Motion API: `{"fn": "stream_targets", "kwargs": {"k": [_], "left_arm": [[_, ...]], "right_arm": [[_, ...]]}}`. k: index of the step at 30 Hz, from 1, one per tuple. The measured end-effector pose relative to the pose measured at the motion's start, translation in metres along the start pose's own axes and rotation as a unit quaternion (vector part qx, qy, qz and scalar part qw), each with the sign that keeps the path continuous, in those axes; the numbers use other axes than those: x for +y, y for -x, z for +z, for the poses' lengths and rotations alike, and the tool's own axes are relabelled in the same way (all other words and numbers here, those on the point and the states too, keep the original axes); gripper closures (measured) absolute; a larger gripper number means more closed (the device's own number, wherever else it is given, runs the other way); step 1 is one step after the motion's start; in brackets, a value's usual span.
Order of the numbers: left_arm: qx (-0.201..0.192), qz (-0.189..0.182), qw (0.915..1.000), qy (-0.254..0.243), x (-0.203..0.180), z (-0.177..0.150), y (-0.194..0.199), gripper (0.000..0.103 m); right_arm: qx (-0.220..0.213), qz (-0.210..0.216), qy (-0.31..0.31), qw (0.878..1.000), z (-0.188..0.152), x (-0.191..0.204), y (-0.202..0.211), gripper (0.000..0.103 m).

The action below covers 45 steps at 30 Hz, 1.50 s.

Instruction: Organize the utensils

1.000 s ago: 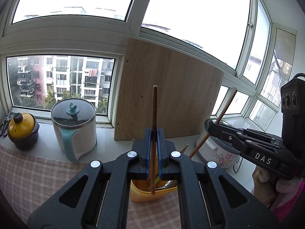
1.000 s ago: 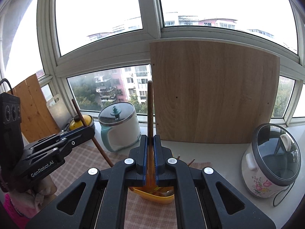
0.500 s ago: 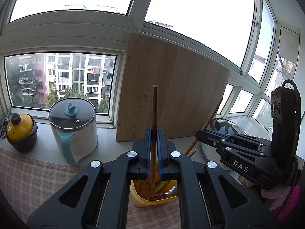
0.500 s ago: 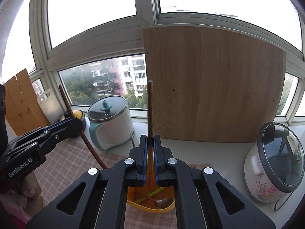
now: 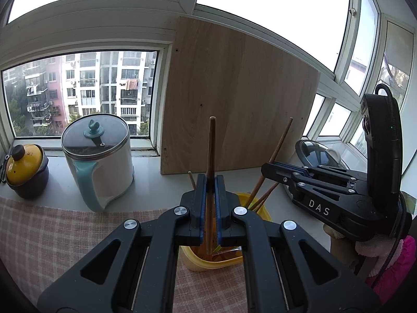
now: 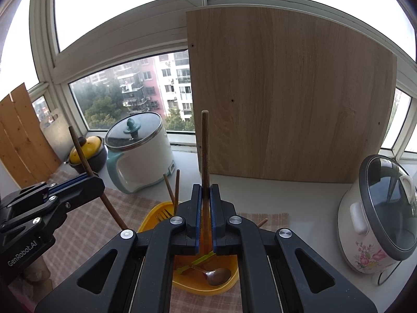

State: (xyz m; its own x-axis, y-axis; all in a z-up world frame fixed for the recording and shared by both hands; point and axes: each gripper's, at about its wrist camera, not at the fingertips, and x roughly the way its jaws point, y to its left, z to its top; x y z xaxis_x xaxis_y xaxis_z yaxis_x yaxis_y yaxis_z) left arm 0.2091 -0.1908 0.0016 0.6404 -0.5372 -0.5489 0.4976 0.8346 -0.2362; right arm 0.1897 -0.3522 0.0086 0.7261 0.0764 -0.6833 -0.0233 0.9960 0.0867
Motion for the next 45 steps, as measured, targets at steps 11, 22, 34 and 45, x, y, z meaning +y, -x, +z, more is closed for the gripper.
{"fn": "stream_targets", "kwargs": {"k": [11, 22, 34, 45], "left_arm": [[0.020, 0.000, 0.9998, 0.003, -0.001, -0.014, 0.002, 0.099], [0.020, 0.003, 0.9998, -0.002, -0.004, -0.022, 0.014, 0.075], [0.008, 0.013, 0.9998, -0.014, -0.008, -0.037, 0.049, 0.074], [-0.015, 0.018, 0.9993, -0.030, -0.018, -0.055, 0.100, 0.054]], "right_arm": [[0.016, -0.008, 0.004, 1.000, -0.008, 0.002, -0.004, 0.099], [0.017, -0.018, 0.006, 1.000, -0.015, 0.006, 0.004, 0.086], [-0.008, -0.031, -0.002, 0.999, -0.030, 0.013, 0.040, 0.055], [-0.047, -0.042, -0.002, 0.998, -0.048, 0.031, 0.091, 0.038]]}}
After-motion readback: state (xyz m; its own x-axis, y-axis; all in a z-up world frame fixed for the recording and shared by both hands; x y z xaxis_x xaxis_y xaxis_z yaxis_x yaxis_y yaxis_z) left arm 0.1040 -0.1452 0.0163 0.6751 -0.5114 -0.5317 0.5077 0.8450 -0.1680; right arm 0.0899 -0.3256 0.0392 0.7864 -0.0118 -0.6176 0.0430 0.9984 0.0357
